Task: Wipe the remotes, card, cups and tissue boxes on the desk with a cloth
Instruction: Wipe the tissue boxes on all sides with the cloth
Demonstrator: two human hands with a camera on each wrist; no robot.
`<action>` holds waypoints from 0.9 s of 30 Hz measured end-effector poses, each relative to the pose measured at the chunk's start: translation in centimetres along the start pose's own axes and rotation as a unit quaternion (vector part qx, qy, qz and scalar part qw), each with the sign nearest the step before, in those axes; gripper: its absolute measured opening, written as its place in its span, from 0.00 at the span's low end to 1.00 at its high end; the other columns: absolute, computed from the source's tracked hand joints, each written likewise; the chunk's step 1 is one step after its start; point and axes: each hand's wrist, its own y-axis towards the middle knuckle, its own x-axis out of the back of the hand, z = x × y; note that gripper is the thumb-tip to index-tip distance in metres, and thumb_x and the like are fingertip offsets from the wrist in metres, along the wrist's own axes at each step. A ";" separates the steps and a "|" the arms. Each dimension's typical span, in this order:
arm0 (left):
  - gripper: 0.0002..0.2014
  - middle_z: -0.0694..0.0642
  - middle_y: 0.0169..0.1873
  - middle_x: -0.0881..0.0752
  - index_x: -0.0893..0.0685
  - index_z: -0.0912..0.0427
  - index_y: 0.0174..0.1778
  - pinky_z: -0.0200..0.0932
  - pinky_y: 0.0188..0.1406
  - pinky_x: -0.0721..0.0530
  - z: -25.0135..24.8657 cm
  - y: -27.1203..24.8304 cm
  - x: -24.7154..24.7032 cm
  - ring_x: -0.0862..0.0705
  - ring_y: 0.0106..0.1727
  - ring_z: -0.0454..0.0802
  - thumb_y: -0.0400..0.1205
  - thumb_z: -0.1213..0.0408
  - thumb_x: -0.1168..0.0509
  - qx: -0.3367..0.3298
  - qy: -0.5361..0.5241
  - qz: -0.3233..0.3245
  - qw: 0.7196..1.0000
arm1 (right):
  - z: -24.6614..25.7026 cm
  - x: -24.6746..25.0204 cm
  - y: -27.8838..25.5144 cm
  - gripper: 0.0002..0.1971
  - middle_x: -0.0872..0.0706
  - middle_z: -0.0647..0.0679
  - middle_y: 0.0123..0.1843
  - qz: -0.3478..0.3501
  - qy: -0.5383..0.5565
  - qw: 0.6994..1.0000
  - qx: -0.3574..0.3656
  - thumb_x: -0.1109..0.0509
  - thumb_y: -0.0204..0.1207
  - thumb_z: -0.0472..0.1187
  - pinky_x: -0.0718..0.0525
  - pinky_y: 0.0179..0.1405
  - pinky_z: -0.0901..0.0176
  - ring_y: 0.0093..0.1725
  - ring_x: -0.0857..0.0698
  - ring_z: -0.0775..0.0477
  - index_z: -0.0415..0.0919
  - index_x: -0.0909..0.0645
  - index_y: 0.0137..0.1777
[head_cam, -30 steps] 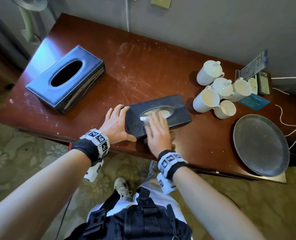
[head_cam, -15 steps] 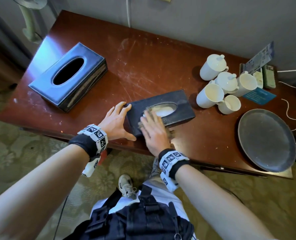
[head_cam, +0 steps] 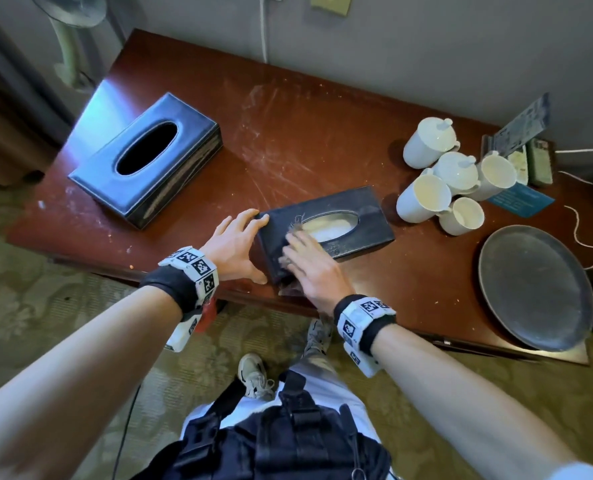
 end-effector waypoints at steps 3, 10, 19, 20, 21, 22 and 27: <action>0.58 0.57 0.83 0.42 0.45 0.53 0.85 0.59 0.85 0.59 -0.2 0.5 0.7 0.47 0.85 0.55 0.65 0.34 0.23 0.002 0.006 -0.022 1.000 | -1.9 4.9 0.0 0.13 0.24 0.49 0.76 -0.054 0.069 0.981 -0.170 0.36 0.85 0.37 0.35 0.80 0.61 0.77 0.26 0.52 0.41 0.16 0.67; 0.67 0.59 0.83 0.44 0.54 0.54 0.87 0.68 0.83 0.57 -2.5 1.3 0.1 0.47 0.85 0.58 0.61 0.27 0.26 0.023 0.087 -0.004 0.996 | -8.7 11.8 5.4 0.18 0.27 0.43 0.80 -0.100 0.043 0.935 -0.338 0.39 0.87 0.43 0.37 0.80 0.57 0.80 0.30 0.41 0.40 0.21 0.73; 0.67 0.54 0.87 0.52 0.60 0.53 0.87 0.61 0.86 0.59 -0.5 1.5 1.6 0.53 0.88 0.50 0.65 0.41 0.19 0.040 -0.026 -0.012 0.999 | -9.1 7.5 2.3 0.33 0.57 0.43 0.89 0.094 -0.091 0.929 -0.345 0.49 0.88 0.56 0.43 0.83 0.43 0.87 0.53 0.41 0.51 0.58 0.87; 0.67 0.54 0.88 0.52 0.60 0.53 0.87 0.59 0.86 0.60 -0.5 1.5 1.5 0.53 0.88 0.49 0.64 0.42 0.18 0.043 -0.048 -0.017 0.998 | -9.1 7.4 2.7 0.32 0.56 0.43 0.89 0.094 -0.092 0.929 -0.346 0.50 0.88 0.54 0.41 0.82 0.43 0.87 0.52 0.42 0.48 0.58 0.87; 0.67 0.53 0.88 0.52 0.59 0.54 0.87 0.59 0.86 0.61 -0.5 1.5 1.5 0.52 0.88 0.49 0.64 0.43 0.18 0.047 -0.061 -0.021 0.997 | -9.1 7.4 3.4 0.32 0.55 0.42 0.89 0.095 -0.097 0.929 -0.344 0.50 0.89 0.52 0.41 0.81 0.43 0.87 0.51 0.41 0.45 0.57 0.87; 0.67 0.53 0.87 0.52 0.58 0.55 0.87 0.59 0.86 0.62 -0.6 1.5 1.4 0.52 0.88 0.49 0.64 0.44 0.17 0.051 -0.068 -0.024 0.996 | -9.1 7.2 4.2 0.31 0.54 0.42 0.88 0.099 -0.109 0.929 -0.338 0.50 0.89 0.49 0.41 0.81 0.43 0.86 0.51 0.41 0.43 0.56 0.87; 0.66 0.51 0.87 0.53 0.58 0.54 0.87 0.61 0.84 0.66 -0.9 1.4 1.1 0.51 0.87 0.49 0.65 0.45 0.17 0.063 -0.082 -0.026 0.994 | -9.0 5.4 8.6 0.26 0.48 0.38 0.87 0.117 -0.151 0.941 -0.280 0.49 0.89 0.41 0.47 0.83 0.42 0.86 0.49 0.36 0.39 0.47 0.86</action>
